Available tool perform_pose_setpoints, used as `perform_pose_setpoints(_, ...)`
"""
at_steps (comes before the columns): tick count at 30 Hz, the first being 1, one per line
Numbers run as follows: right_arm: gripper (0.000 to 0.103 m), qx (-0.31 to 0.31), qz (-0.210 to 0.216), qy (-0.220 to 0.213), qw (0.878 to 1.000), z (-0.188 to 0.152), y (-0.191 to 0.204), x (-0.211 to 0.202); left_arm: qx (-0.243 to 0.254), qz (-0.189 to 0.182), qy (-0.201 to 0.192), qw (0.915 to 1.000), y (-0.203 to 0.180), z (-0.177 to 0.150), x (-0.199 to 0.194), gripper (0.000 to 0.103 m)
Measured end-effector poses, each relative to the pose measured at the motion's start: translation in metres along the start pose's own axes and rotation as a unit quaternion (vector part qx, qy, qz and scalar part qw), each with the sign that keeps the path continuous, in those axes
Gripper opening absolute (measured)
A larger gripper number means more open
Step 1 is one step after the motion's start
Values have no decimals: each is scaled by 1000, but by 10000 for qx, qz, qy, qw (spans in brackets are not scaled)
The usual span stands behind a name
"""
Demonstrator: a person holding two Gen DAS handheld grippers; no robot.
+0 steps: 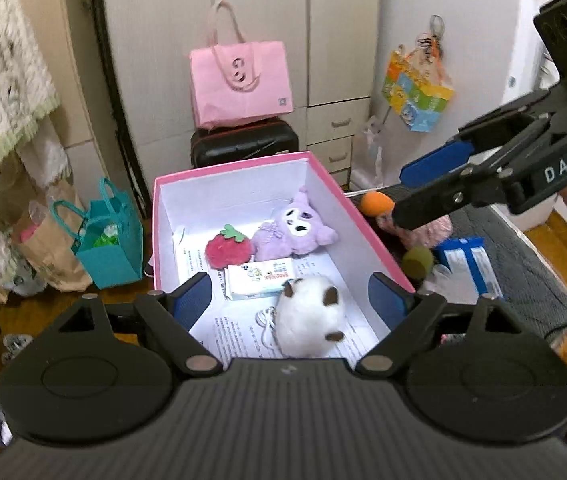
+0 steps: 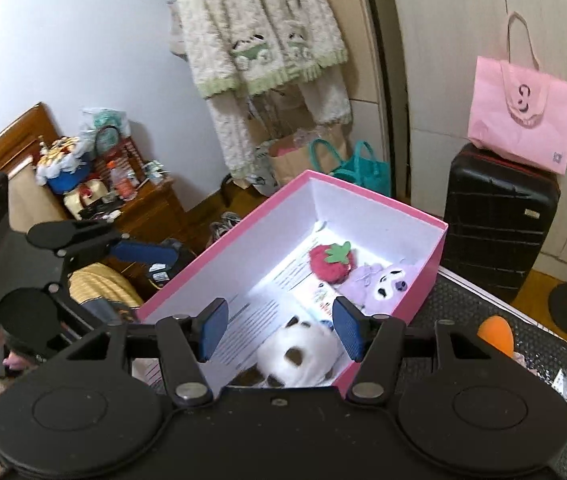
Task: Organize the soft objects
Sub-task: 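Move the left tool to the white mesh bath puff while the right tool approaches the pink floral scrunchie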
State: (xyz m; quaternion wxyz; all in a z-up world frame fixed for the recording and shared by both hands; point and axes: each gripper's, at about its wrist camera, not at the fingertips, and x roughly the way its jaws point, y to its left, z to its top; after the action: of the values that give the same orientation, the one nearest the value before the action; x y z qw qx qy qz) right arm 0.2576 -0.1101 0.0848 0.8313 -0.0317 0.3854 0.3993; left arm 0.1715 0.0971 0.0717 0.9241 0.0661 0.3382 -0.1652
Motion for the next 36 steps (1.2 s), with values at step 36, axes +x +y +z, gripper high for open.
perform_pose_setpoints(36,69,500,-761,-495,9946,-180,-15,-129,919,-1185,209,9885,-142,-40,-14,93)
